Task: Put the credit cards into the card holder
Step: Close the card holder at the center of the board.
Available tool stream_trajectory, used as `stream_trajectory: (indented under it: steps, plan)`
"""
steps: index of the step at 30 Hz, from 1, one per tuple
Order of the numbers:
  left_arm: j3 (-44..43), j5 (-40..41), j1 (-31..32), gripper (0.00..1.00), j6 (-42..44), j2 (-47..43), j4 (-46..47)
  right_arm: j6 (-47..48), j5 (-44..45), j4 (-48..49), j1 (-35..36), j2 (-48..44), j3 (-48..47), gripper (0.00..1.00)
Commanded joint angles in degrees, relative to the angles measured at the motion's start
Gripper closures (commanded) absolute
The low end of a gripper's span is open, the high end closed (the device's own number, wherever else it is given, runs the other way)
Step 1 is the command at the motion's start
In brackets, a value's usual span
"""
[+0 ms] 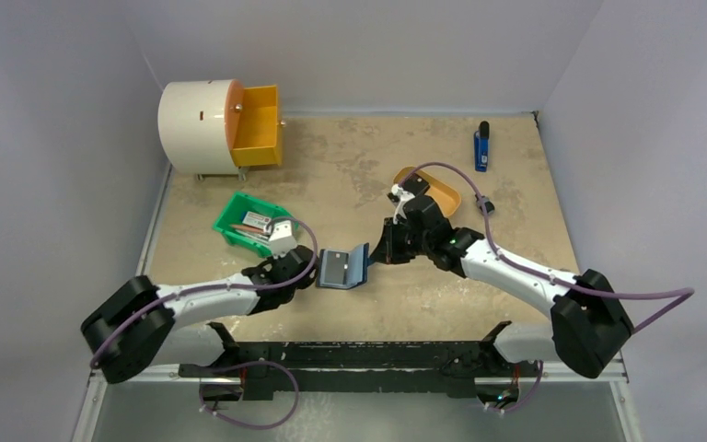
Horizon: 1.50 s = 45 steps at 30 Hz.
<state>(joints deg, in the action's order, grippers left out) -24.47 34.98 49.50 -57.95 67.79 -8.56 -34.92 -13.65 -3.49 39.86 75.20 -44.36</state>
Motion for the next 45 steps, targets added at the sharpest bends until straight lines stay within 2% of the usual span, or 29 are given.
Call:
stream_trajectory:
  steps: [1,11,17,26,35,43,45]
  plan:
    - [-0.30,-8.38,-0.32,0.95,3.98,7.69,14.03,0.31,1.91,-1.75,0.20,-2.19,1.49,1.00]
    - [-2.33,-16.51,-0.36,0.99,5.18,16.28,24.12,-2.30,-1.51,3.05,0.20,-0.31,1.29,1.00]
    - [-1.38,-18.23,-0.35,1.00,4.28,17.55,26.63,-3.63,-5.35,9.38,0.22,6.42,-1.88,1.00]
    - [1.69,-19.62,-0.30,1.00,2.82,16.68,31.86,-5.60,-7.24,13.75,0.15,19.20,-7.29,1.00]
    - [5.29,-17.39,-0.29,1.00,2.19,10.17,30.76,-9.09,-8.43,19.21,0.20,26.57,-8.66,1.00]
    - [6.73,-14.71,-0.35,0.85,3.16,-0.81,27.76,-8.10,-8.78,18.34,0.22,26.44,-8.83,0.99]
    - [5.95,-14.55,-0.36,0.84,3.49,-2.21,26.79,-7.98,-8.95,18.19,0.30,25.98,-8.82,0.85]
